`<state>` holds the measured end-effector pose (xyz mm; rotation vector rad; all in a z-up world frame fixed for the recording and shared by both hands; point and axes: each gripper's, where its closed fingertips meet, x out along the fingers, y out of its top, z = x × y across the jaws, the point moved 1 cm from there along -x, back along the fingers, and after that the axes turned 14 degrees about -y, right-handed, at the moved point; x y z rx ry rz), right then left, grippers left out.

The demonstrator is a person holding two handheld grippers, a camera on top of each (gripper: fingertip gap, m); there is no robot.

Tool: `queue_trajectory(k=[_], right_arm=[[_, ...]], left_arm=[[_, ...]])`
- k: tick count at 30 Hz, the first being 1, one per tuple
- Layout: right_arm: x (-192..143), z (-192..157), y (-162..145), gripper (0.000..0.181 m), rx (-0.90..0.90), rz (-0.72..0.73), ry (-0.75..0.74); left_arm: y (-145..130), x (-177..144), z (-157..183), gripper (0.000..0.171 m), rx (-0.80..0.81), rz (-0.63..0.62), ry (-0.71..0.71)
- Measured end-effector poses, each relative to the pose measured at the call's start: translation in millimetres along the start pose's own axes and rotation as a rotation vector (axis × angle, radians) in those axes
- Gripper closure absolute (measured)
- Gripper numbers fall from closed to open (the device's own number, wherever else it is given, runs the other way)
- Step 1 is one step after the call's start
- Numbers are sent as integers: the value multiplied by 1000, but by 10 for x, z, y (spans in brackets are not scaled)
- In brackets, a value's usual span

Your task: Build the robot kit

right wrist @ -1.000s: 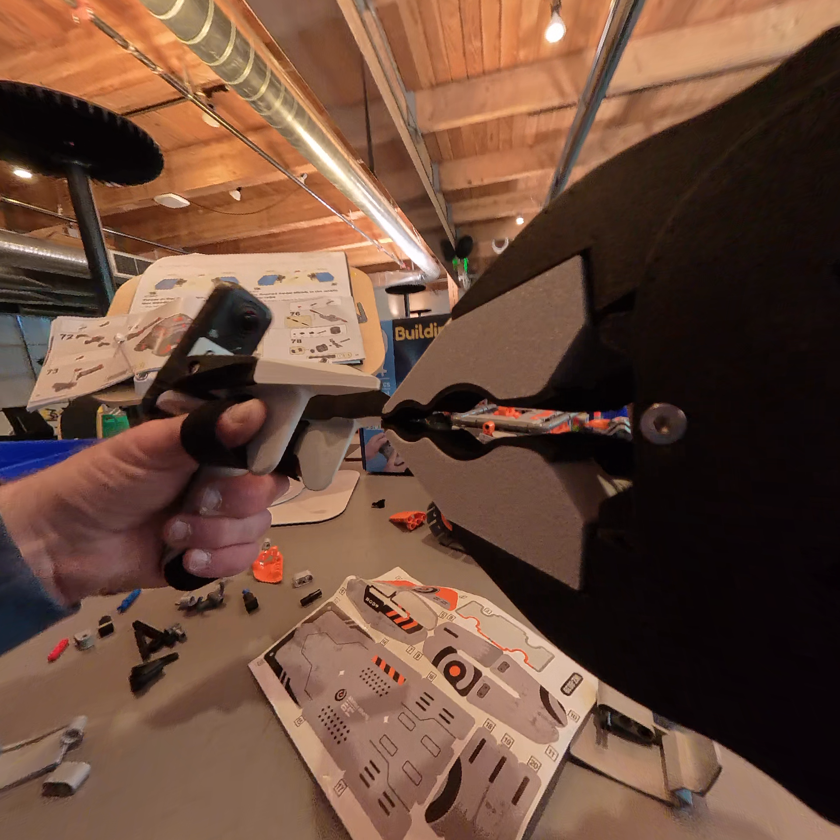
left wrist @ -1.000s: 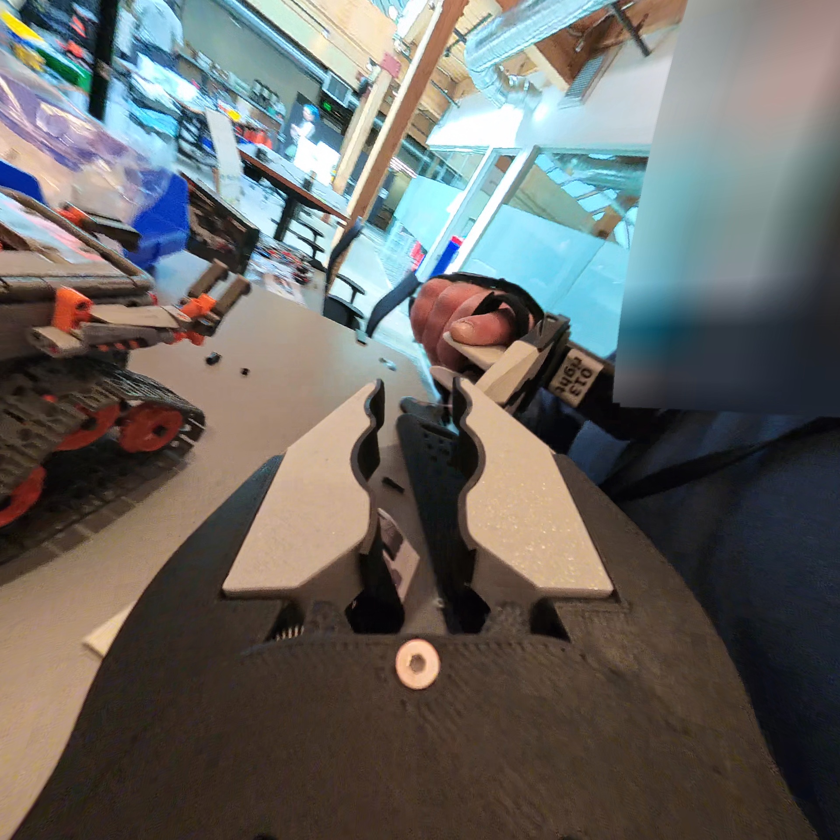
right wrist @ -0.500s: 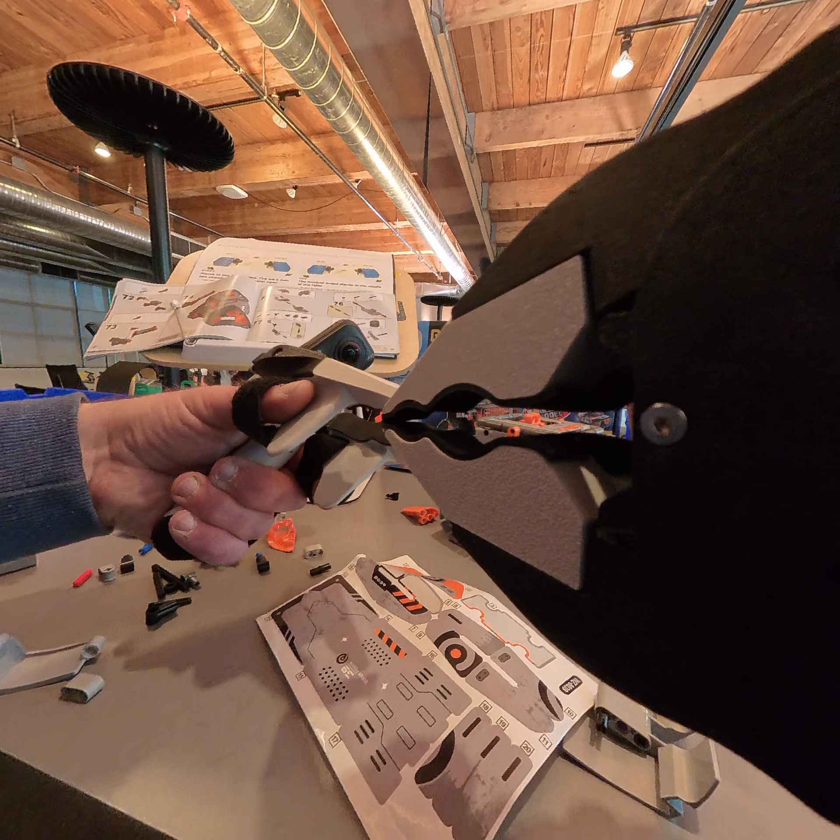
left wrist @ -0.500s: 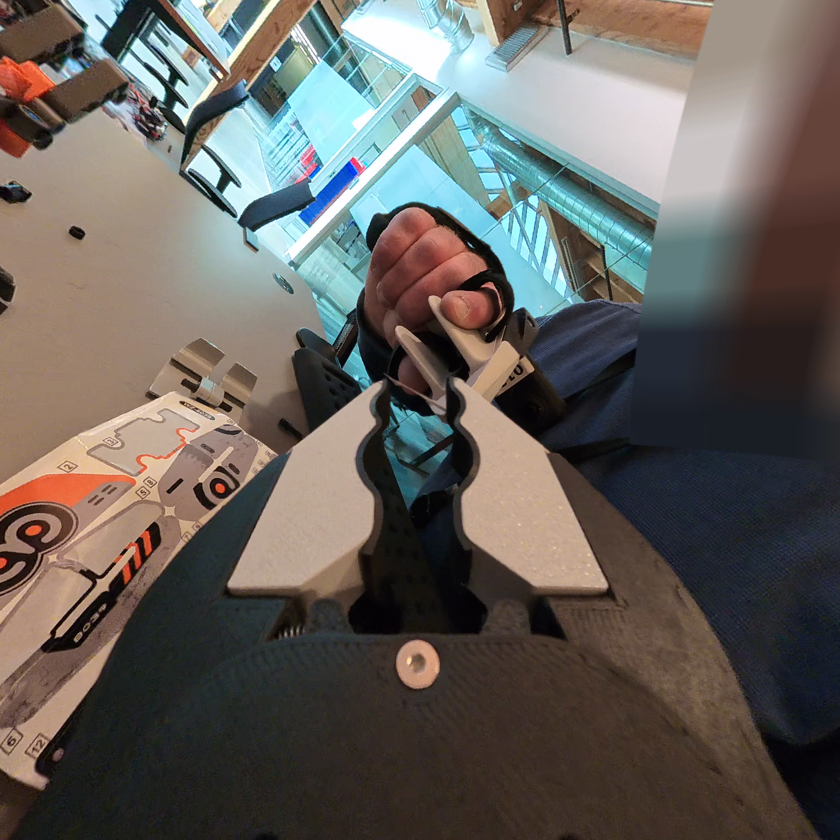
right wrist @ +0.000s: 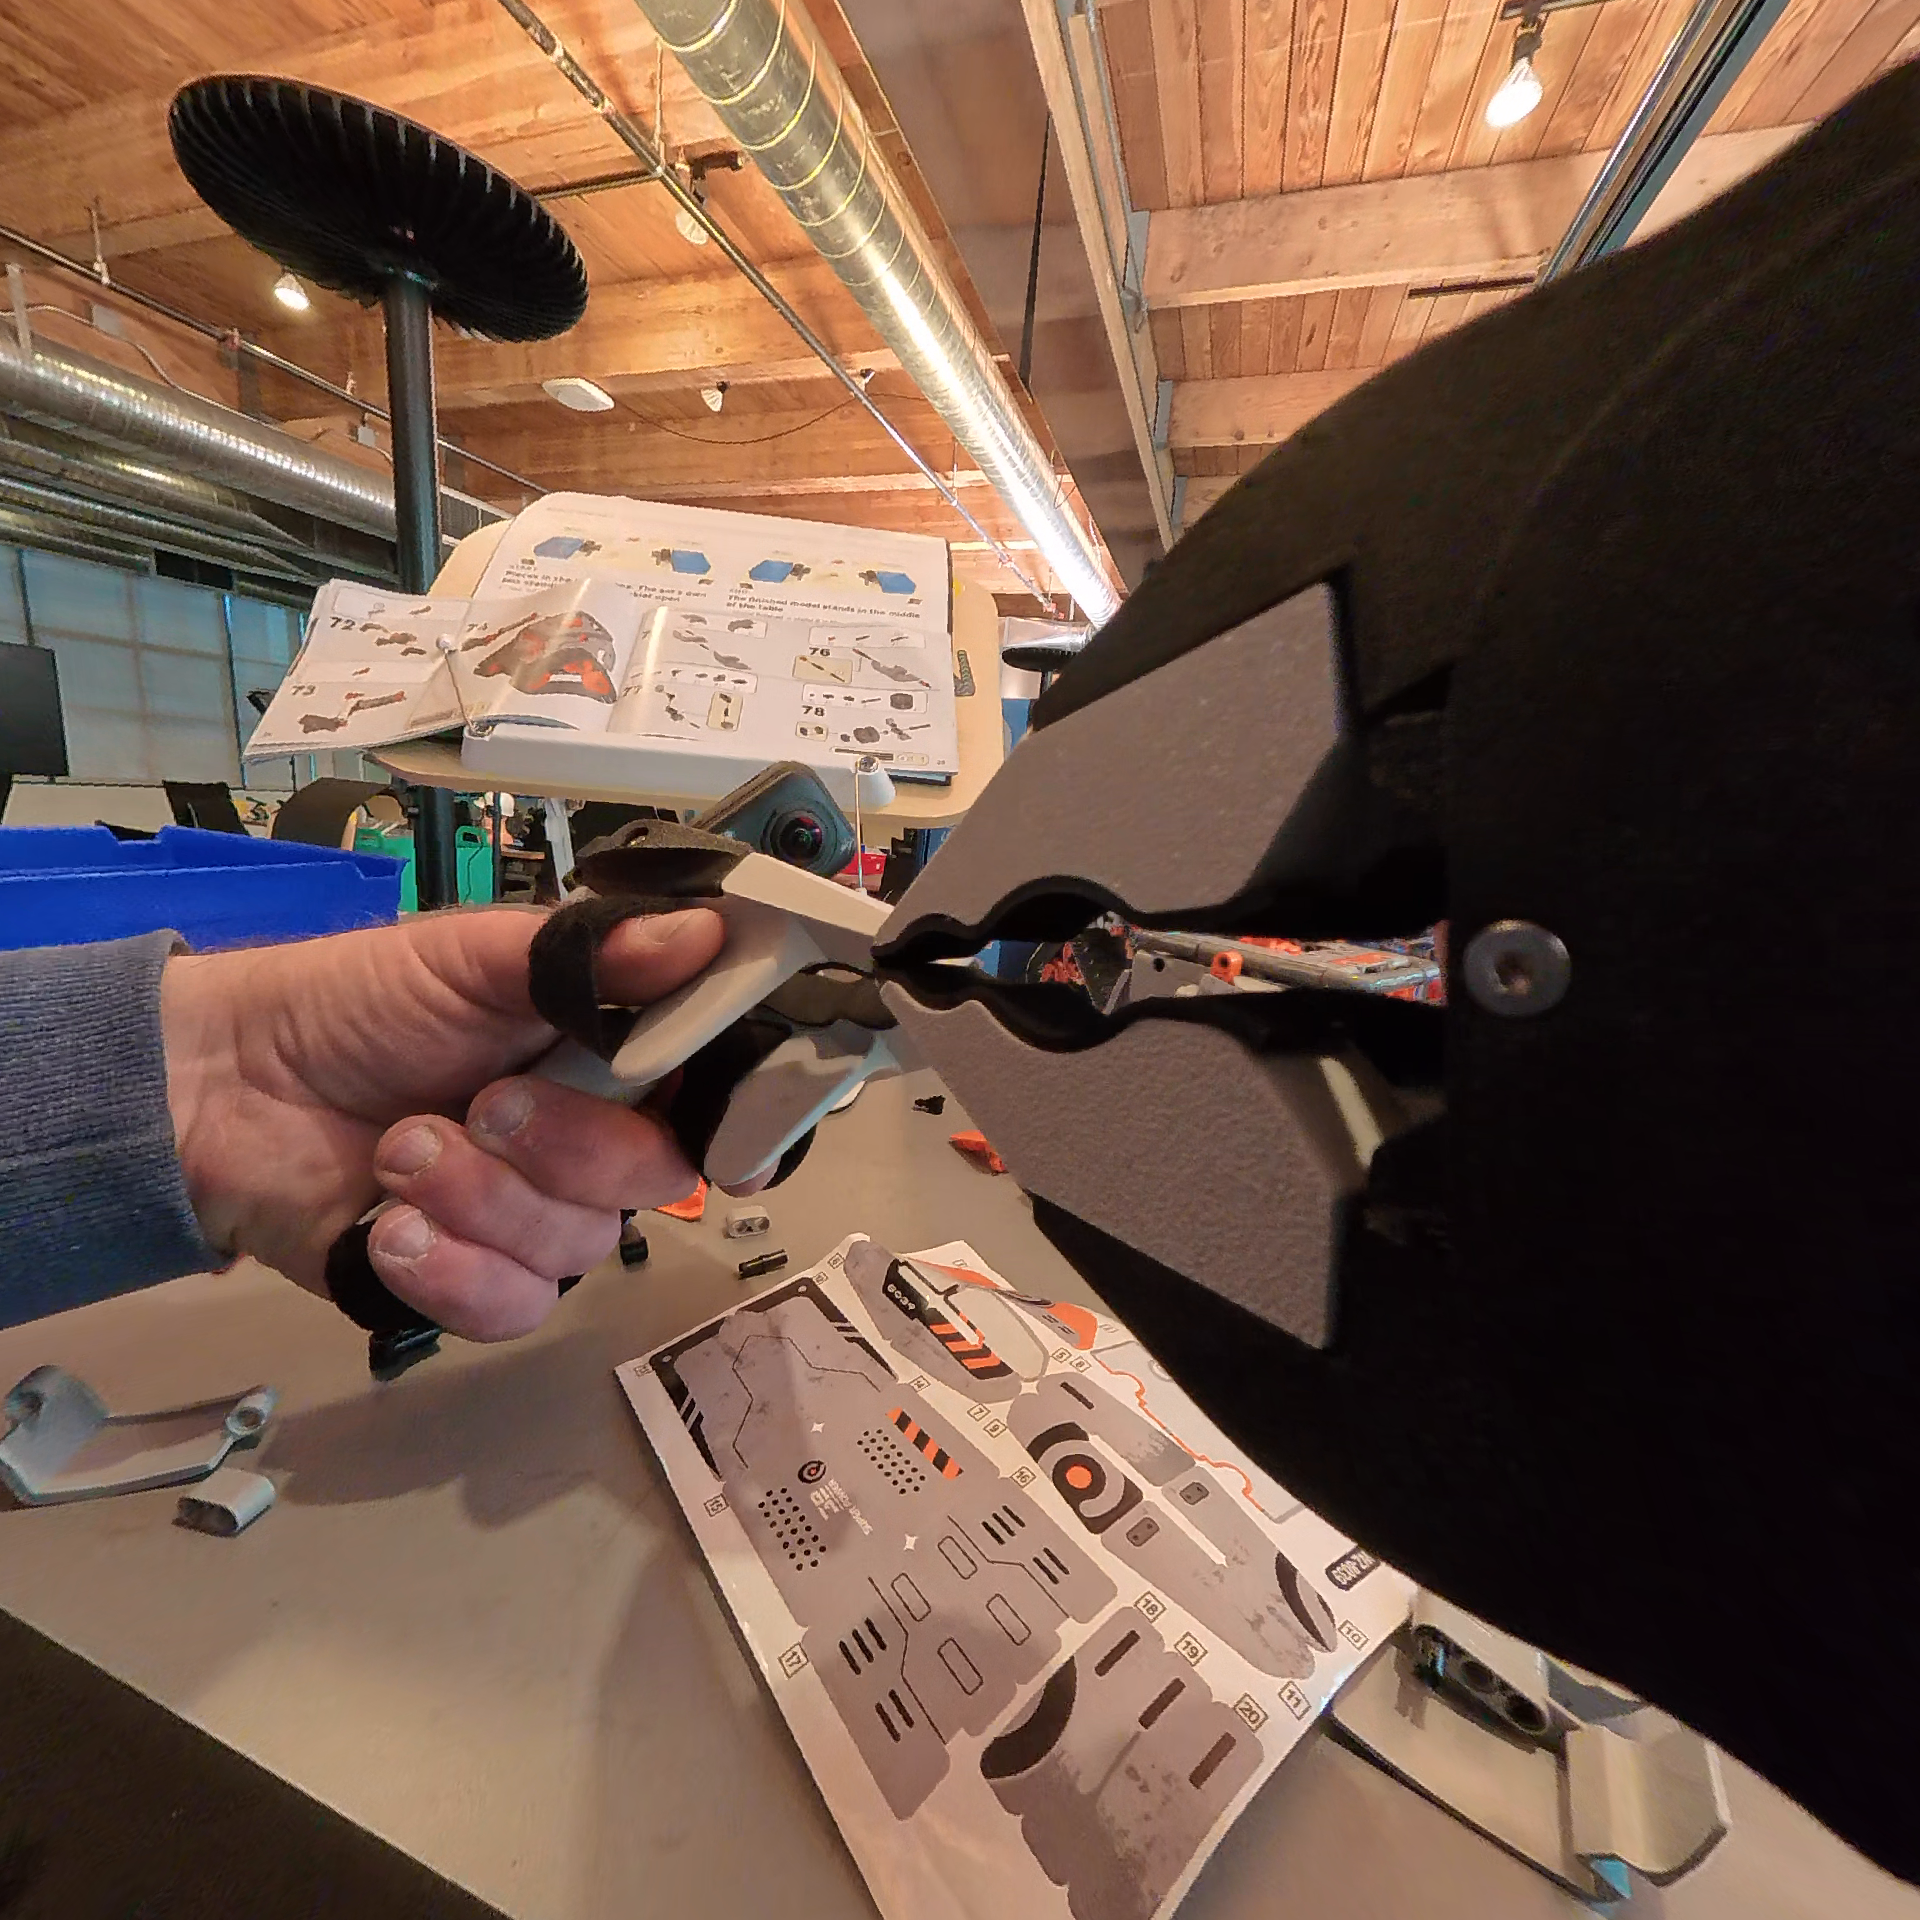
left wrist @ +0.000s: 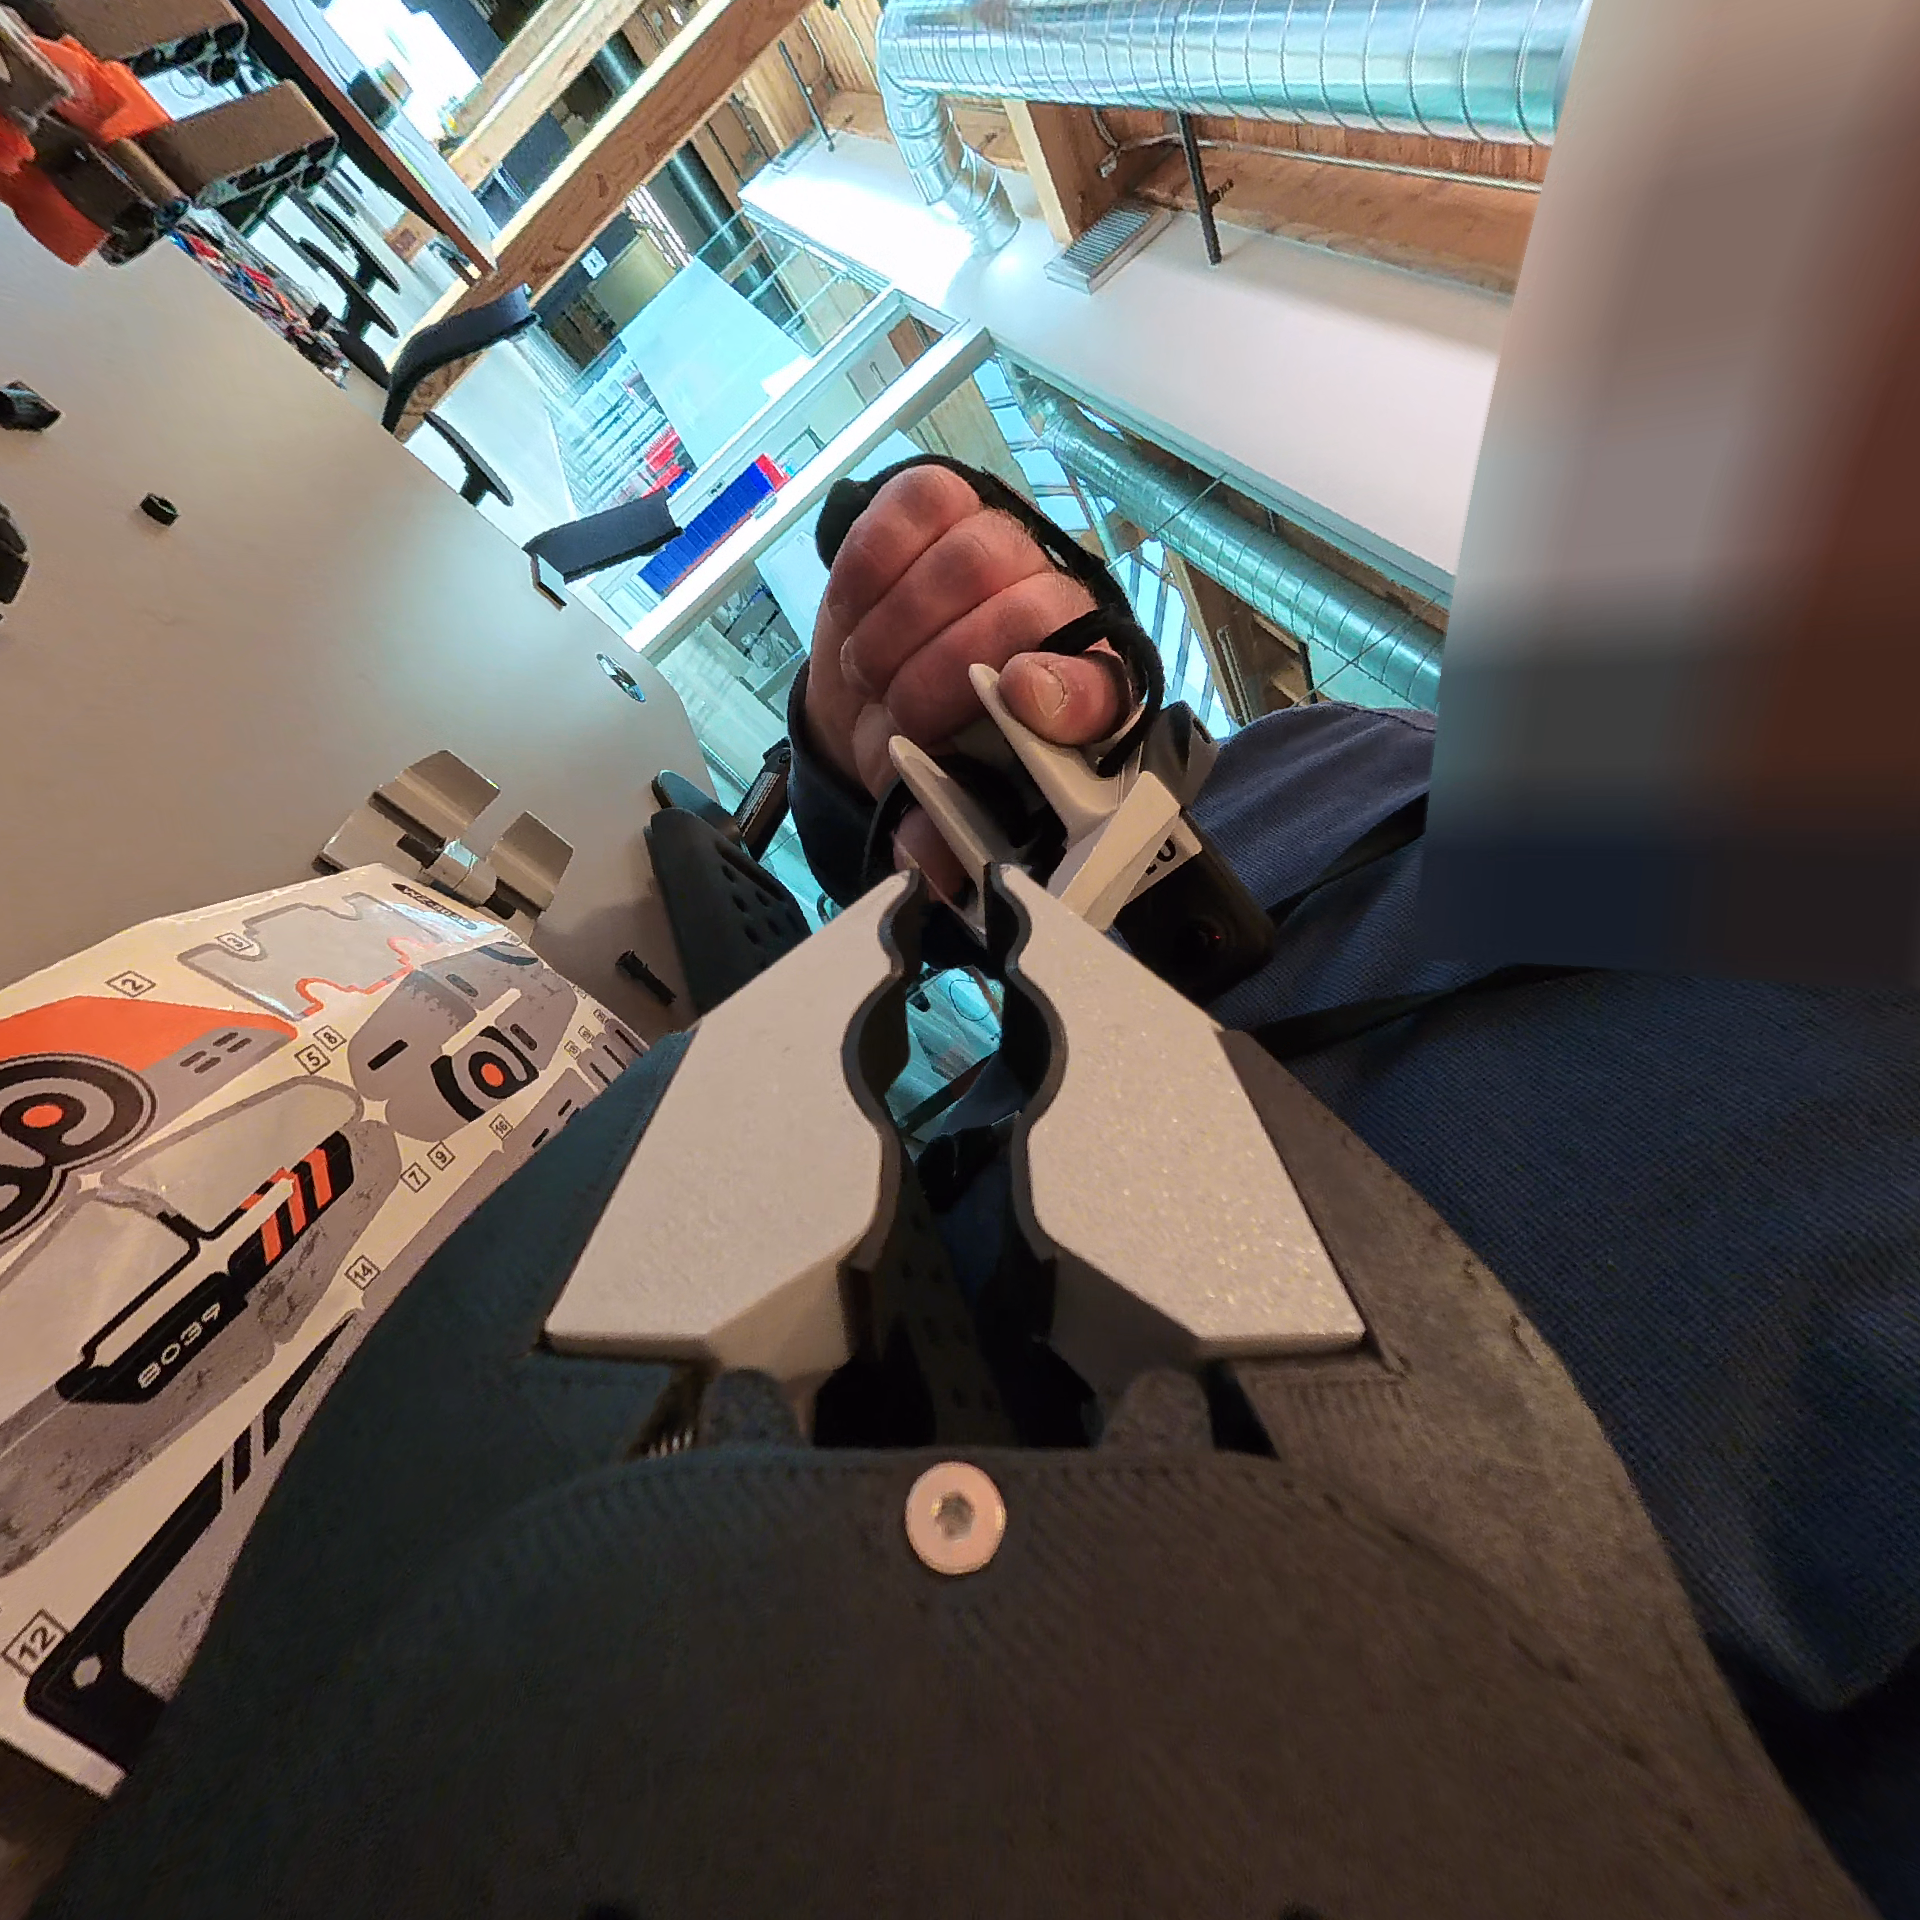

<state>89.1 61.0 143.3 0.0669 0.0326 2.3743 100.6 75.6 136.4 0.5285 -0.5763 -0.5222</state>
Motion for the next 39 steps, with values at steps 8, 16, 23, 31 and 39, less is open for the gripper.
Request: queue_trajectory(k=[8,16,23,31,39], right_arm=[[57,-4,-30,181,-14,2,-1],[53,3,-35,181,-32,4,-4],[30,-29,-17,181,-44,11,9],[12,-49,-15,181,-49,9,15],[33,-109,-148,161,-1,-78,52]], left_arm=[[85,-99,-14,171,22,49,16],[68,-130,-42,157,-13,52,29],[50,-75,-1,161,-28,43,-11],[14,-33,-3,171,17,0,4],[299,-121,2,171,179,135,114]])
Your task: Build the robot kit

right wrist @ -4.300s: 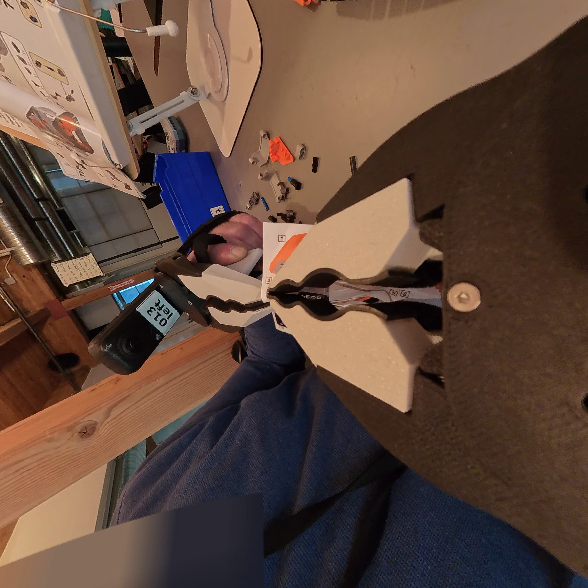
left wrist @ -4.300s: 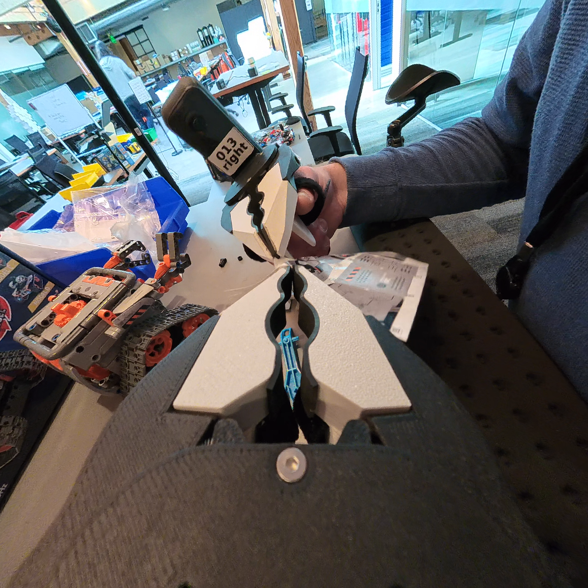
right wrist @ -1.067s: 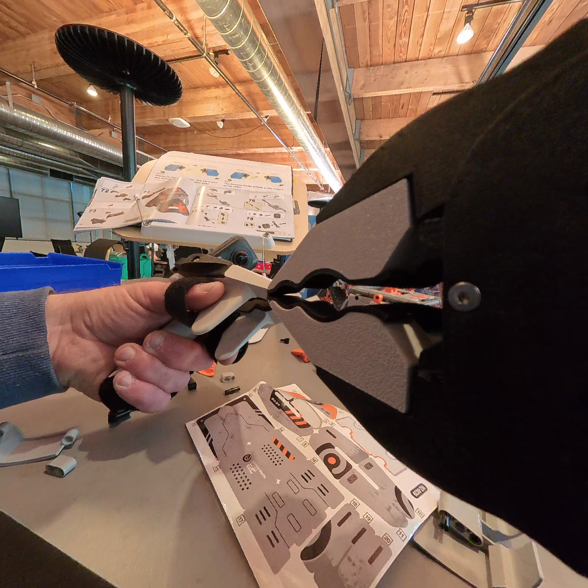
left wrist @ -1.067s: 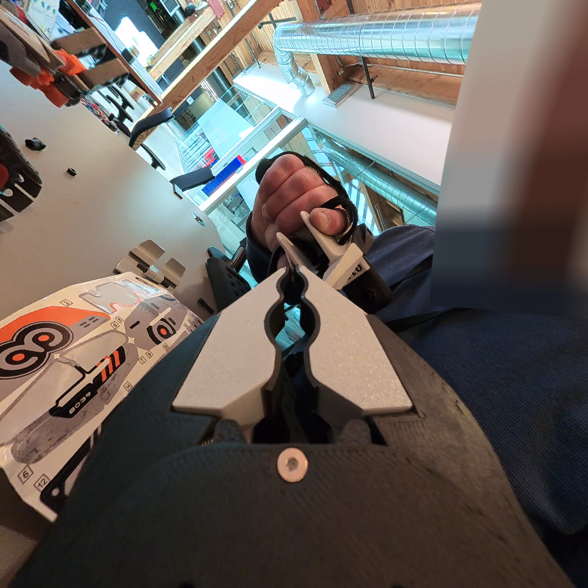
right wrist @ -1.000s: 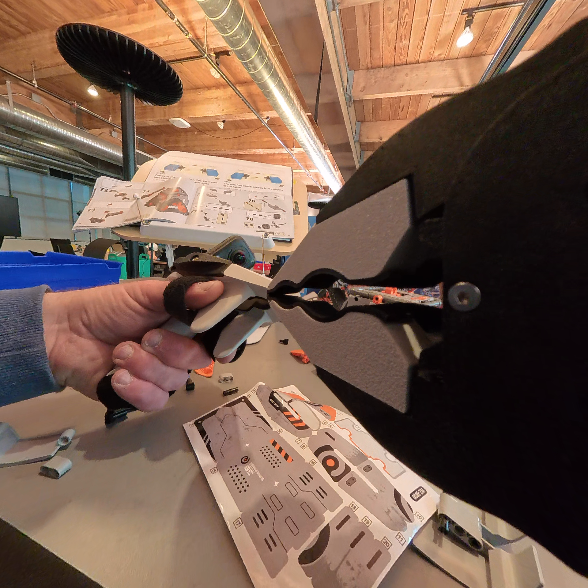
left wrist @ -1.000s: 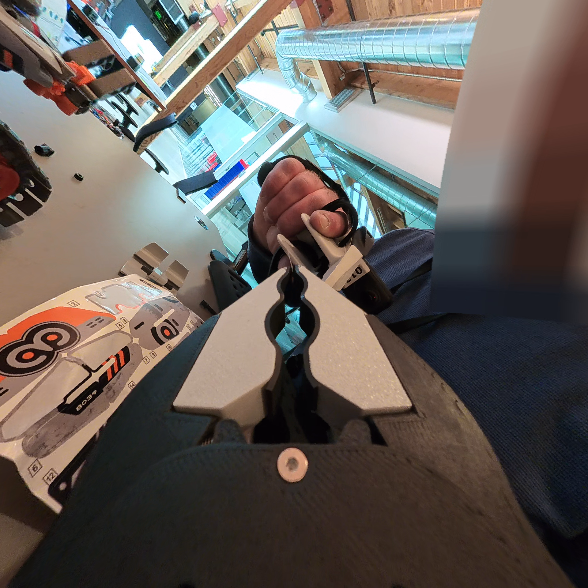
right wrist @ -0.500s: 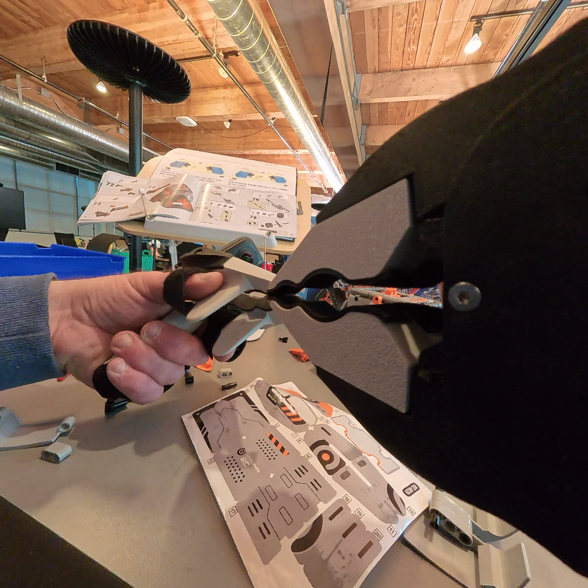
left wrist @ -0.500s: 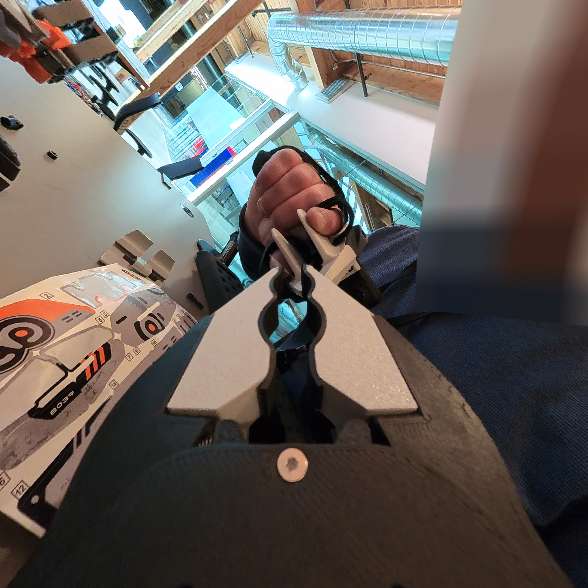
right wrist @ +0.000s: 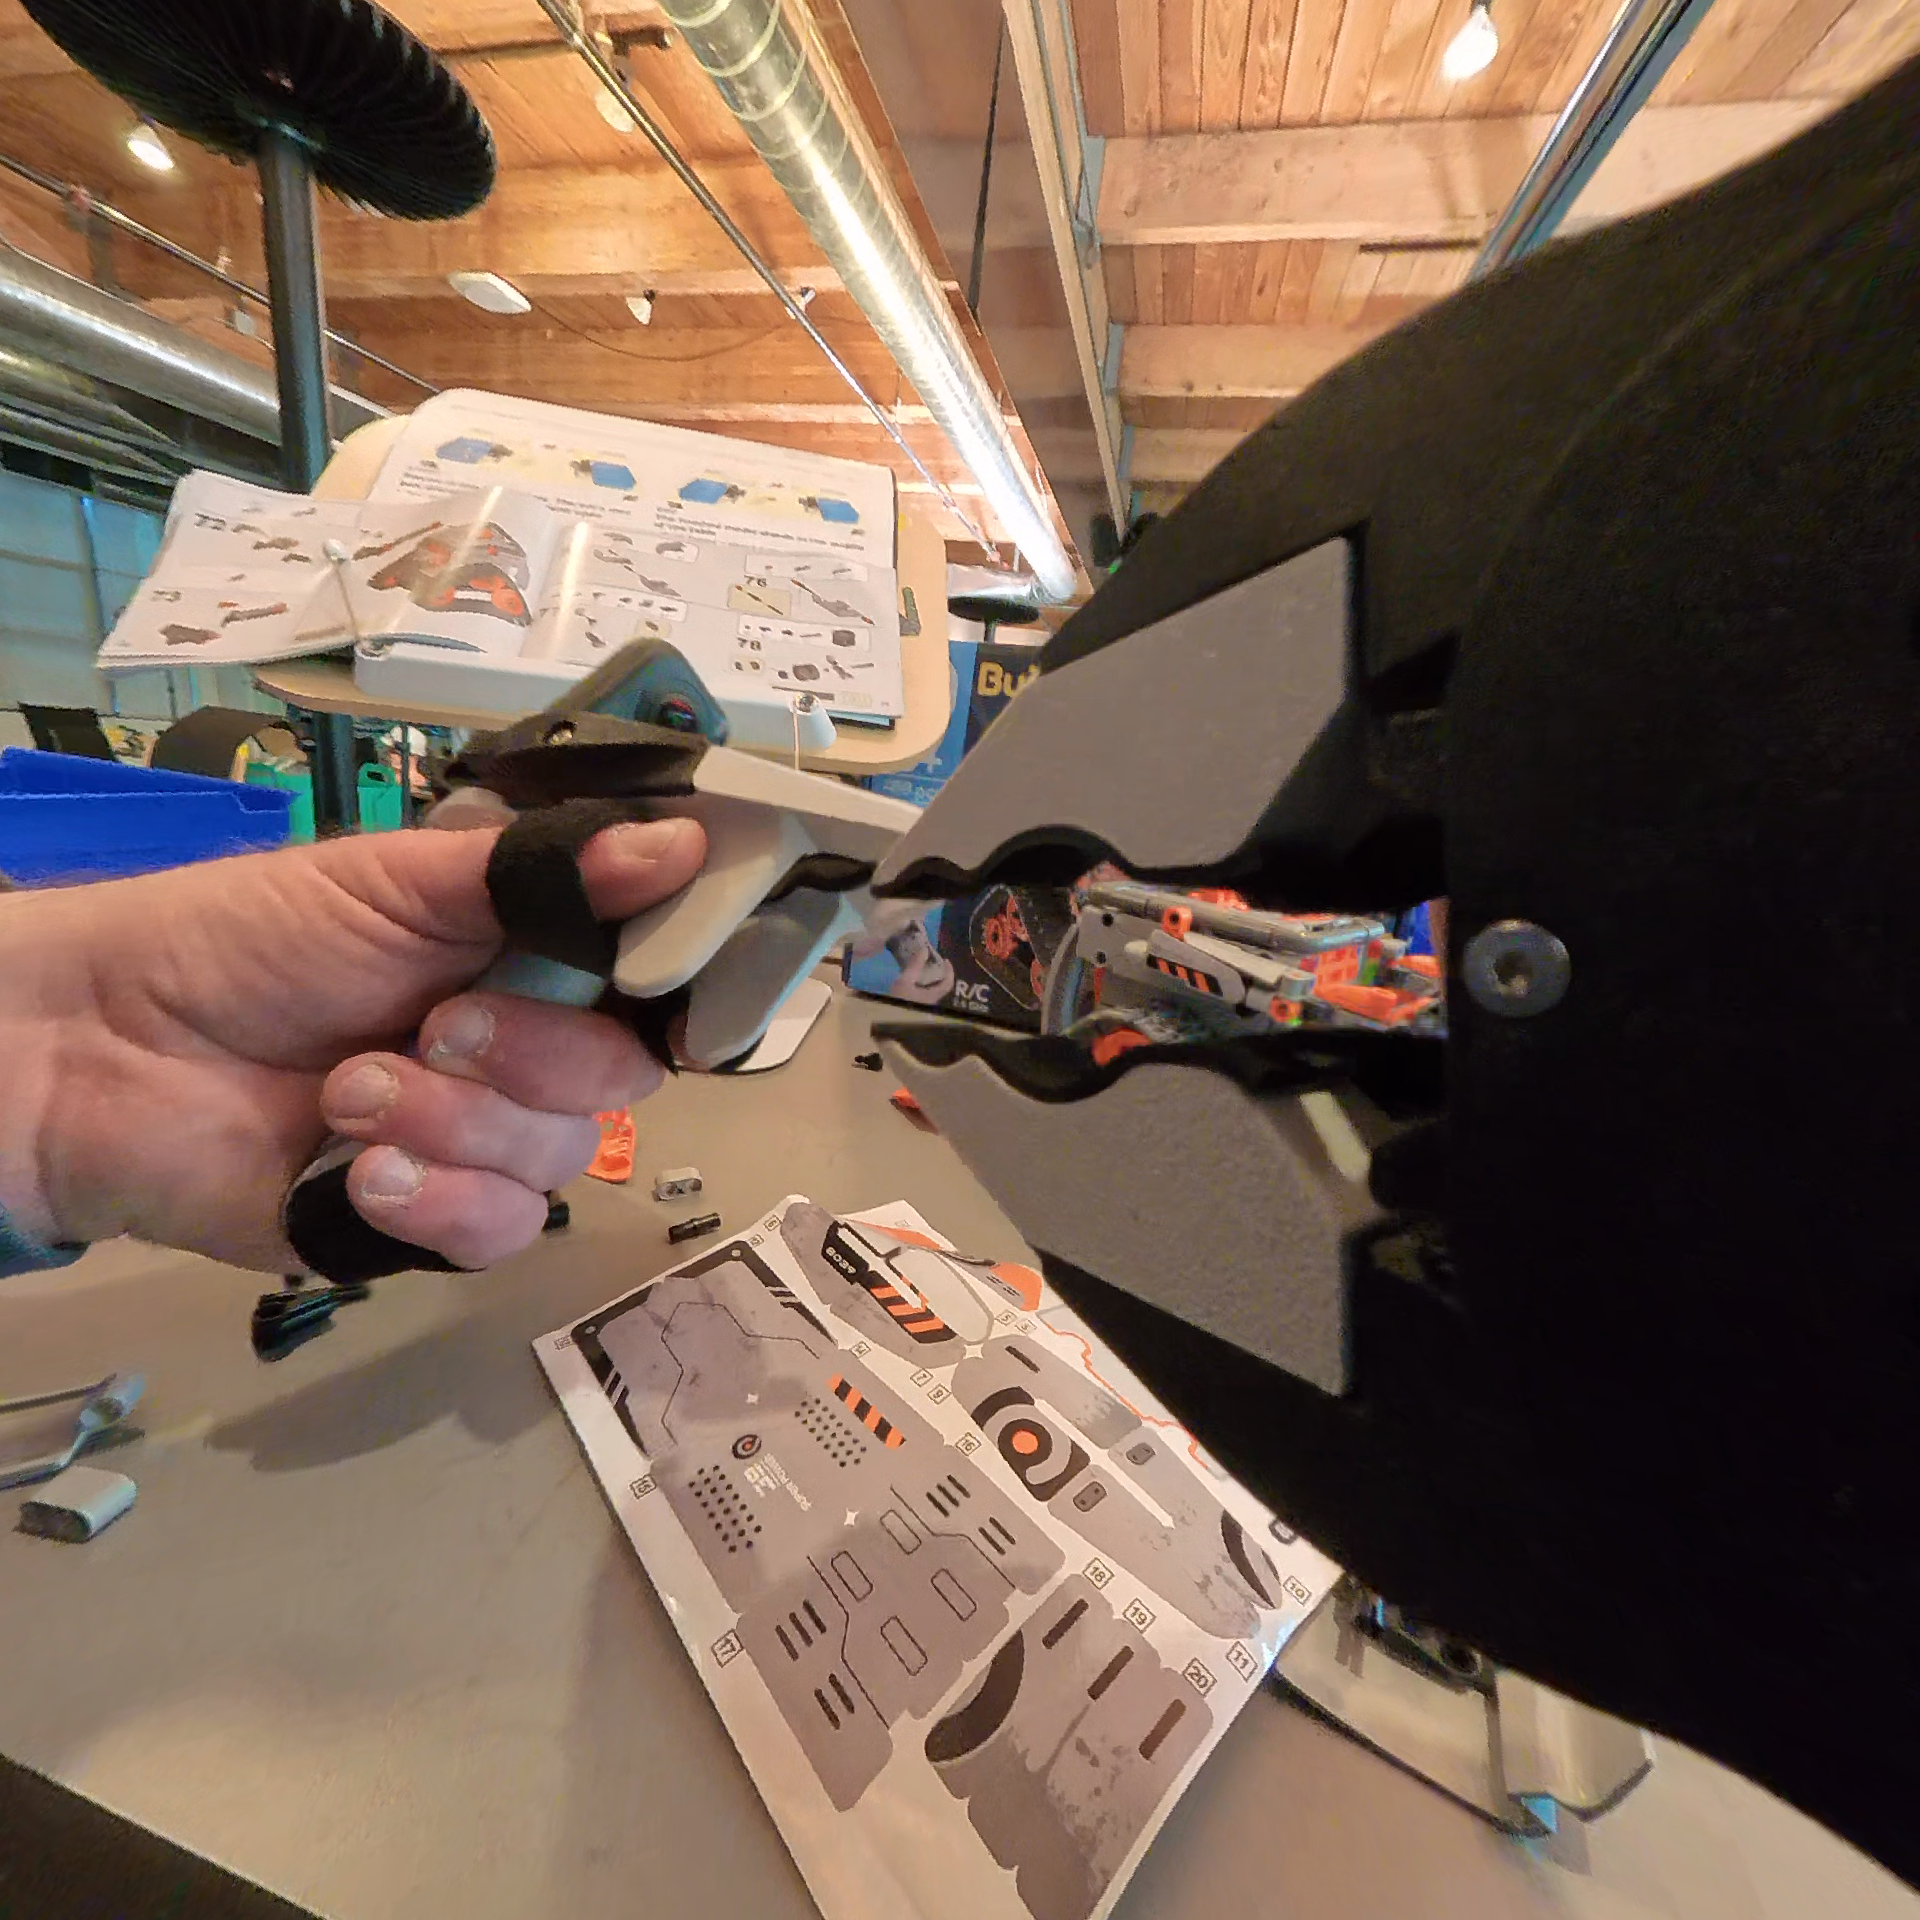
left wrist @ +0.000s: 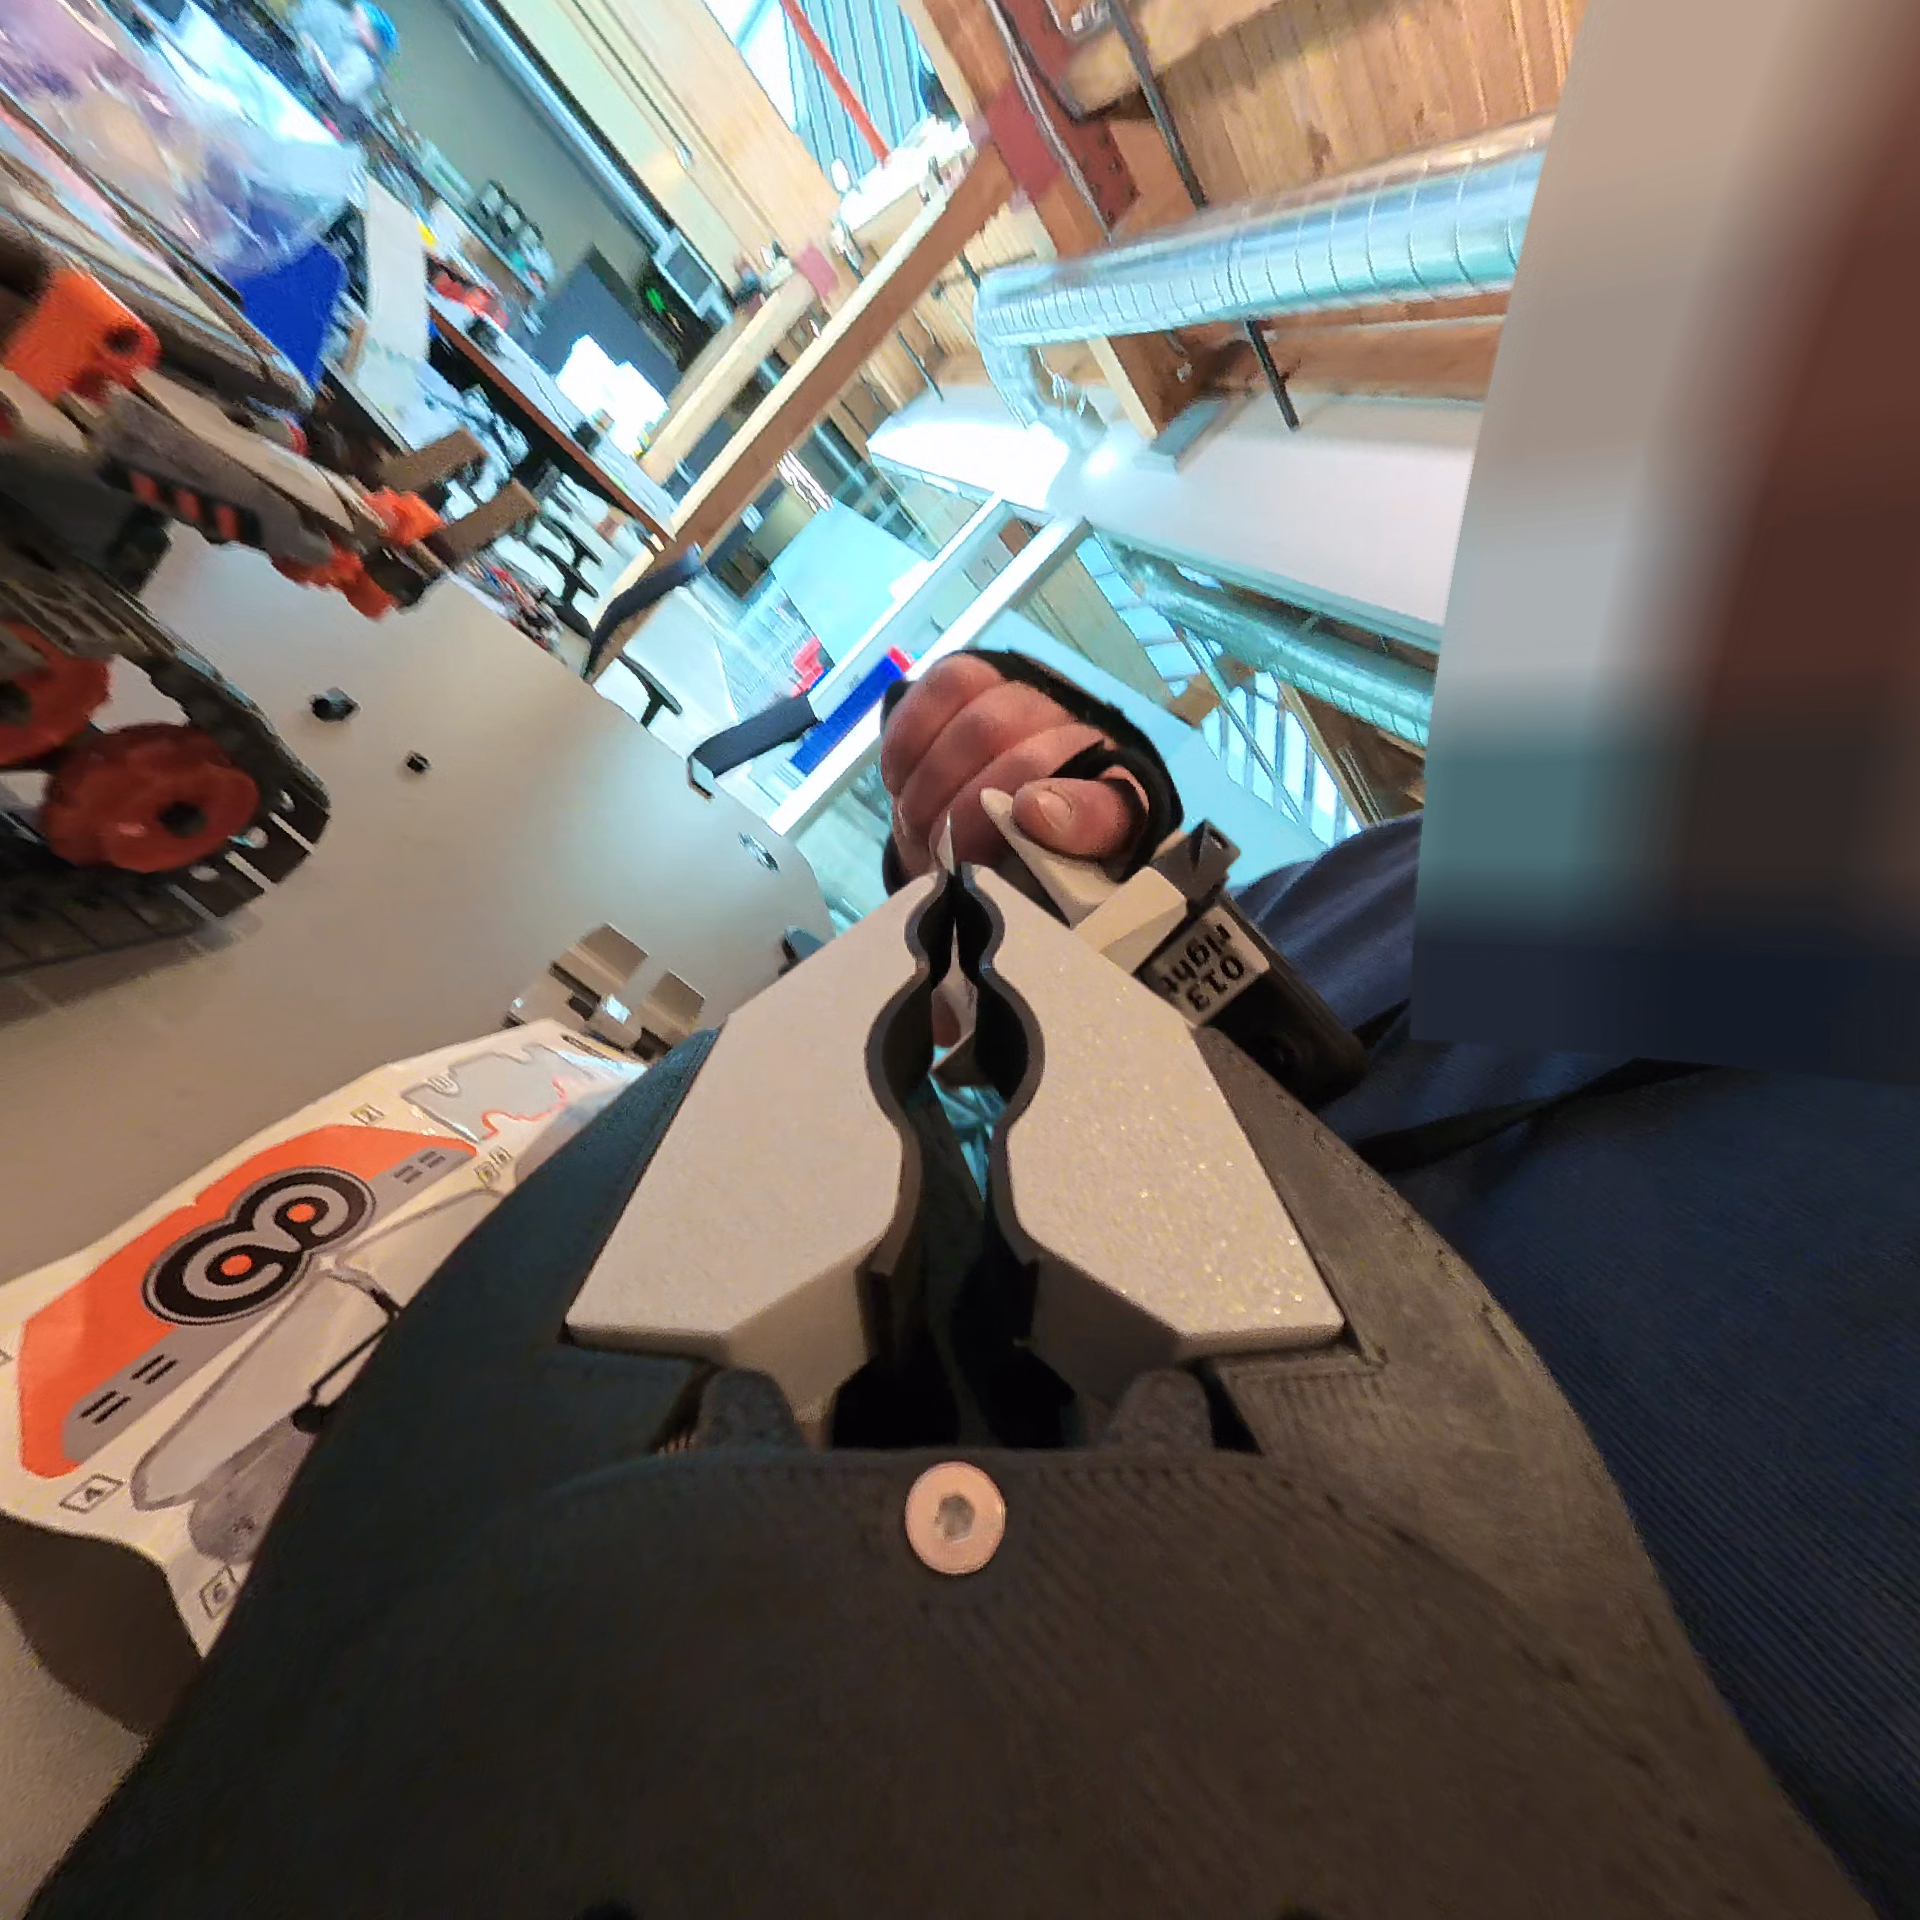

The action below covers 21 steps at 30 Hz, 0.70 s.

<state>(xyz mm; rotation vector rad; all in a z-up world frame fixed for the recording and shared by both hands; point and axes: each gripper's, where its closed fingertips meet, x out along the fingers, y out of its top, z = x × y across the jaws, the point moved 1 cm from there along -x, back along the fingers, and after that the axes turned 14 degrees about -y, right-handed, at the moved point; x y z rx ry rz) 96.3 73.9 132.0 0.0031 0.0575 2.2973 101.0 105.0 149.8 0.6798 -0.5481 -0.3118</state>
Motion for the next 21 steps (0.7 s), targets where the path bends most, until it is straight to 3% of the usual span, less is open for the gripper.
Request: queue_trajectory(k=[5,11,16,21], right_arm=[[21,22,-95,144,104,-68,7],[47,346,-344,149,877,-170,-13],[111,446,-442,157,1496,-109,44],[213,457,-502,159,1840,-41,71]], left_arm=[[263,-104,-23,171,91,173,71],[449,-190,-19,171,174,325,120],[552,-194,36,171,235,362,136],[603,-196,53,171,288,408,154]])
